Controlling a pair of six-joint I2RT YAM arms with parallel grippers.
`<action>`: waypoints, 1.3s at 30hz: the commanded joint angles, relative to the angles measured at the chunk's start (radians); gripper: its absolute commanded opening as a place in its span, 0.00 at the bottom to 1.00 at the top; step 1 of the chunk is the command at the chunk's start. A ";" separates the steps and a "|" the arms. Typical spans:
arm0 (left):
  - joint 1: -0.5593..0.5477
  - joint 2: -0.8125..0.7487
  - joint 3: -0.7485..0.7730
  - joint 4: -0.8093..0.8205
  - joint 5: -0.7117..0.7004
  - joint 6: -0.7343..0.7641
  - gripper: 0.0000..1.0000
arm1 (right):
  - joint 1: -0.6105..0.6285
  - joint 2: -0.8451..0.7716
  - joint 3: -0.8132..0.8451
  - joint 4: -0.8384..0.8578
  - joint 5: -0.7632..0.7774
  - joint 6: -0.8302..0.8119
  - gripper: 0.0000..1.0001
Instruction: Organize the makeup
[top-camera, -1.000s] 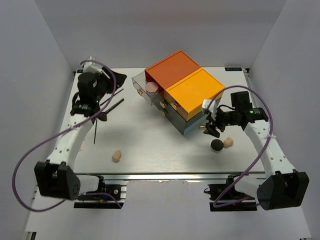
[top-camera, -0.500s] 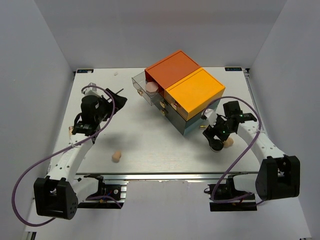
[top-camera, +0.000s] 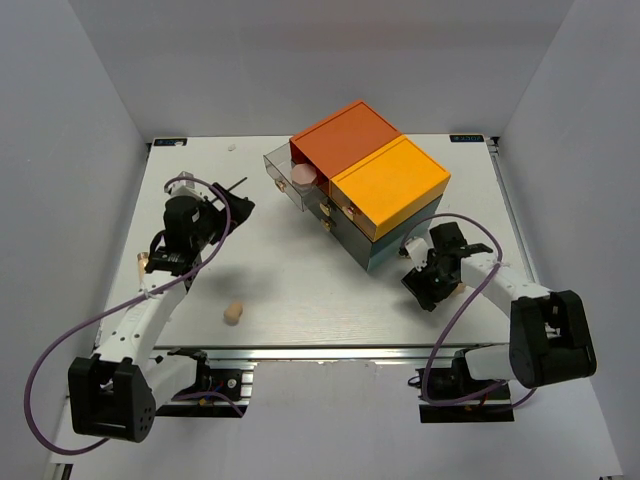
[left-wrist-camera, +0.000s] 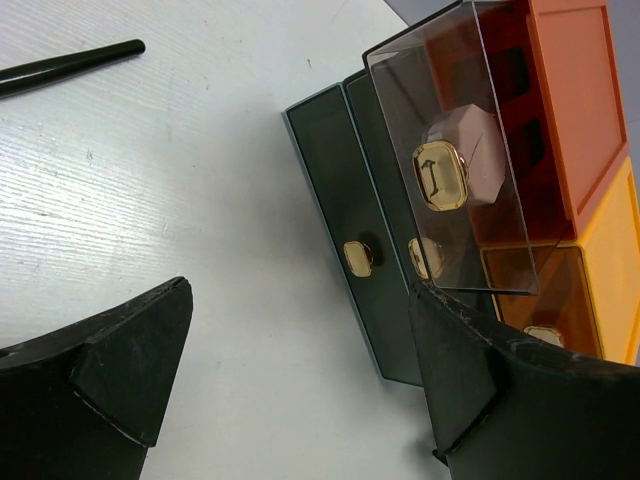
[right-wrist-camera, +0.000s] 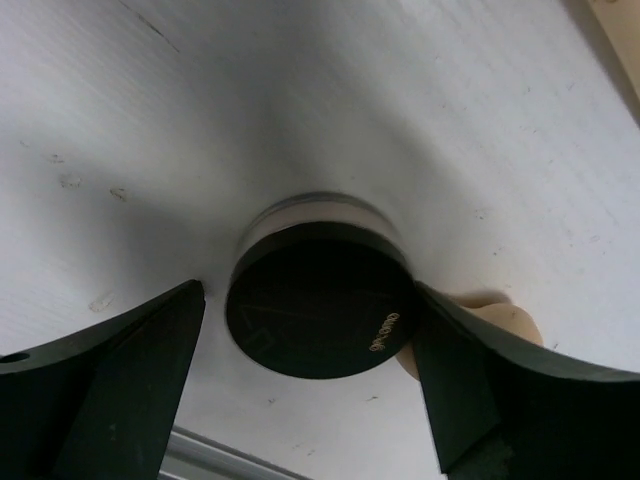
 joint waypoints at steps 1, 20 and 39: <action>0.003 -0.036 -0.007 0.002 -0.015 0.007 0.98 | 0.006 0.026 -0.020 0.073 0.074 0.042 0.84; 0.003 -0.068 -0.077 0.091 0.096 -0.004 0.86 | 0.226 -0.220 0.427 -0.596 -0.894 -0.714 0.00; -0.014 -0.070 -0.129 0.229 0.134 -0.119 0.86 | 0.540 0.394 1.077 0.535 0.172 0.500 0.00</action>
